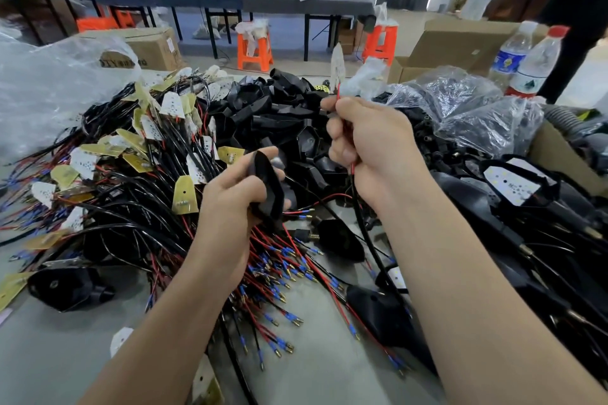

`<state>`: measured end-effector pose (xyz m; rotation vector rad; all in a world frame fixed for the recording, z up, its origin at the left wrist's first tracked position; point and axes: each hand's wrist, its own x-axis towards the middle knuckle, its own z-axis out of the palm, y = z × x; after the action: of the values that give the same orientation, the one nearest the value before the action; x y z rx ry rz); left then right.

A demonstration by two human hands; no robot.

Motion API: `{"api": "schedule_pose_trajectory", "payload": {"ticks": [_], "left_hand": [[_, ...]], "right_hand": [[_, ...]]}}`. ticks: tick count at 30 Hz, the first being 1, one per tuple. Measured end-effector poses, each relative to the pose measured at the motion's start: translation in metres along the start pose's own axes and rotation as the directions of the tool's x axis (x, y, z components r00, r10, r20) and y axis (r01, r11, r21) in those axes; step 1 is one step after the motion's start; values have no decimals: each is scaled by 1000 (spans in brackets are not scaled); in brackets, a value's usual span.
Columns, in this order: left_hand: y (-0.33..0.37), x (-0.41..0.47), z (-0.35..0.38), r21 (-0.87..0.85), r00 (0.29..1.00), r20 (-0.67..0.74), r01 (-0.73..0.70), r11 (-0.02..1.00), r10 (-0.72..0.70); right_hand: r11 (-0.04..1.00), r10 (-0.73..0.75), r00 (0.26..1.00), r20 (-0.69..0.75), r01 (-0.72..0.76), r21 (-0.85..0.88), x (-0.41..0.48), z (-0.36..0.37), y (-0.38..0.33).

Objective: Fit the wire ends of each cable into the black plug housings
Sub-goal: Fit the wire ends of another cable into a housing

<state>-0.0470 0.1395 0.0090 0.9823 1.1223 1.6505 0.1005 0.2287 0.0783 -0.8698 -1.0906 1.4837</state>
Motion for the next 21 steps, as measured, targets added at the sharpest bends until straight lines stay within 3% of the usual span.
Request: {"api": "schedule_pose_trajectory", "payload": {"ticks": [1, 5, 9, 12, 14, 17, 19, 21], "left_hand": [[-1, -1, 2, -11, 998, 19, 67, 998, -67], [-10, -3, 14, 223, 979, 67, 173, 959, -192], [-18, -8, 18, 197, 931, 284, 179, 964, -230], [-17, -10, 18, 117, 921, 323, 190, 975, -218], [-17, -10, 18, 77, 940, 255, 215, 973, -228], [-18, -4, 16, 11, 967, 78, 241, 971, -241], [-17, -1, 13, -28, 971, 12, 237, 971, -237], [-16, 1, 9, -74, 971, -25, 234, 969, -237]], "right_hand": [[998, 18, 1000, -1, -17, 62, 3, 4, -2], [953, 103, 994, -46, -86, 291, 23, 23, -3], [860, 248, 962, -110, -167, 482, 46, 28, 11], [845, 277, 951, -136, -174, 506, 51, 25, 22], [912, 246, 958, -145, -179, 368, 43, 23, 28], [978, 206, 975, -84, -208, -20, 17, 10, 44], [943, 144, 989, 21, -131, -305, -9, -4, 57], [843, 102, 986, 131, -16, -538, -33, -18, 66]]}}
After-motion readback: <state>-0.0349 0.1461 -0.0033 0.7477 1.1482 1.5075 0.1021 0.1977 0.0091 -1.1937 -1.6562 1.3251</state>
